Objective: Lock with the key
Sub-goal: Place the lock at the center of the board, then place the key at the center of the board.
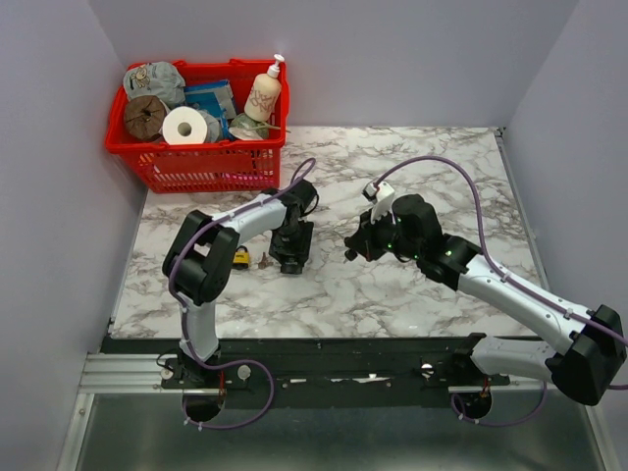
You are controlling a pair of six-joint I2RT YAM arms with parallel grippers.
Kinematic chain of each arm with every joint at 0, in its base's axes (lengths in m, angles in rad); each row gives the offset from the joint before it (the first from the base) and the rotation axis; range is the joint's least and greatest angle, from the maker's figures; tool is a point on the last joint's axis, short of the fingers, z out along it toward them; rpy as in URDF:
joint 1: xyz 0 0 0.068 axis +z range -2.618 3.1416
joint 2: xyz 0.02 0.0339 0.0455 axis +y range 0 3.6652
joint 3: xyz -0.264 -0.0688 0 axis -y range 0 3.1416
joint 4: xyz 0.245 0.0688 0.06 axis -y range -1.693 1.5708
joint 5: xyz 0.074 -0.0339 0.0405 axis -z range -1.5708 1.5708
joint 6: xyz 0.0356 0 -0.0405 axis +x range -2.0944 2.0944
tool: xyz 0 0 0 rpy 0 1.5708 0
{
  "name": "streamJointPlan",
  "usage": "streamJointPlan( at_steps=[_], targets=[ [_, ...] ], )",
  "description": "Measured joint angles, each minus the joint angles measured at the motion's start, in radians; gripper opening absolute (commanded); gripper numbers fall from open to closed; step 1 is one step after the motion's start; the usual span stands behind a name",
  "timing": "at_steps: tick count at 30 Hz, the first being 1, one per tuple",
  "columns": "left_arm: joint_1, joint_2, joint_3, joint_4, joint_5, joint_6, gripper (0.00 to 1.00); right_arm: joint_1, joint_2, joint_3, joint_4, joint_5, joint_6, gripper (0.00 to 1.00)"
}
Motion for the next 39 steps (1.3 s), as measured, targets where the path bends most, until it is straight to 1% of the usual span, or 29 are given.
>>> streamJointPlan(
  at_steps=[1, 2, 4, 5, 8, 12, 16, 18, 22, 26, 27, 29, 31, 34, 39],
  targets=[
    [0.001, 0.003, 0.004, -0.004, -0.001, -0.002, 0.68, -0.001, 0.000, 0.000, 0.000, 0.000, 0.000, 0.01],
    [0.002, 0.005, 0.007, -0.006, -0.001, -0.003, 0.73, -0.002, 0.000, 0.000, 0.000, 0.000, 0.000, 0.01],
    [0.003, 0.009, 0.010, -0.010, -0.005, -0.003, 0.78, -0.006, 0.003, 0.000, 0.001, 0.000, 0.000, 0.01],
    [0.005, 0.010, 0.014, -0.012, -0.007, -0.006, 0.83, -0.007, 0.006, 0.000, 0.000, 0.000, 0.000, 0.01],
    [0.013, 0.011, 0.016, -0.013, -0.016, -0.008, 0.88, -0.011, 0.011, 0.000, 0.000, -0.001, 0.000, 0.01],
    [0.019, 0.011, 0.019, -0.014, -0.026, -0.004, 0.90, -0.013, 0.013, 0.000, 0.000, -0.009, -0.001, 0.01],
    [0.024, 0.007, 0.035, -0.021, -0.026, 0.010, 0.95, -0.013, 0.014, 0.000, 0.000, -0.012, -0.004, 0.01],
    [0.029, -0.024, 0.037, -0.019, -0.020, 0.019, 0.96, -0.013, 0.014, 0.000, 0.000, -0.012, -0.004, 0.01],
    [0.052, -0.168, 0.026, -0.006, 0.007, 0.035, 0.99, -0.014, 0.015, 0.000, 0.001, -0.027, 0.000, 0.01],
    [0.132, -0.410, -0.026, 0.042, 0.056, 0.053, 0.99, -0.010, 0.070, 0.010, 0.023, -0.091, 0.015, 0.01],
    [0.172, -0.478, -0.044, 0.056, 0.077, 0.056, 0.99, -0.008, 0.105, 0.019, 0.028, -0.107, 0.023, 0.01],
    [0.235, -0.568, -0.071, 0.077, 0.105, 0.056, 0.99, -0.003, 0.196, 0.055, 0.035, -0.138, 0.041, 0.01],
    [0.285, -0.629, -0.096, 0.098, 0.122, 0.055, 0.99, 0.004, 0.290, 0.084, 0.043, -0.162, 0.061, 0.01],
    [0.314, -0.716, -0.137, 0.121, 0.124, 0.055, 0.99, 0.020, 0.402, 0.102, 0.058, -0.174, 0.111, 0.01],
    [0.352, -0.832, -0.158, 0.145, 0.115, 0.044, 0.99, 0.034, 0.512, 0.120, 0.084, -0.175, 0.212, 0.01]
  ],
)
